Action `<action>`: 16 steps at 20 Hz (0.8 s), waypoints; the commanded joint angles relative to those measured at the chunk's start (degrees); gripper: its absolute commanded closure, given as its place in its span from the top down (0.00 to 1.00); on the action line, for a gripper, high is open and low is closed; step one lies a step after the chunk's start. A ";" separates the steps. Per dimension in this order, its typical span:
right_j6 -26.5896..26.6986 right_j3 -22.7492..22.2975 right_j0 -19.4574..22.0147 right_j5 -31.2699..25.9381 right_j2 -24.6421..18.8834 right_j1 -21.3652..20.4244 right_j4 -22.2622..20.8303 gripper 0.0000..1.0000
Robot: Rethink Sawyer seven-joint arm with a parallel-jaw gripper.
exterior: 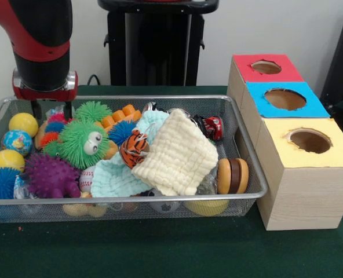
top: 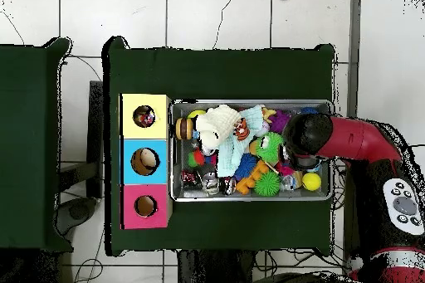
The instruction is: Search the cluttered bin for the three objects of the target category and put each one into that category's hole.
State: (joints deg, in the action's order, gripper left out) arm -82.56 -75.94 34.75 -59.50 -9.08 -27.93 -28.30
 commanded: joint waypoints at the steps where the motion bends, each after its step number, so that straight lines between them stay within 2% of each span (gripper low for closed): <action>1: 5.27 -1.43 -1.30 -5.87 -3.90 -1.36 1.34 1.00; 7: -2.33 -5.43 -3.25 -7.43 -5.54 -4.10 9.49 1.00; 16: -7.47 -8.09 -6.48 -1.03 -4.52 -5.07 17.02 1.00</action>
State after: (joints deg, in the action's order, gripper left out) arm -82.56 -77.27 30.29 -59.88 -9.37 -32.40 -16.24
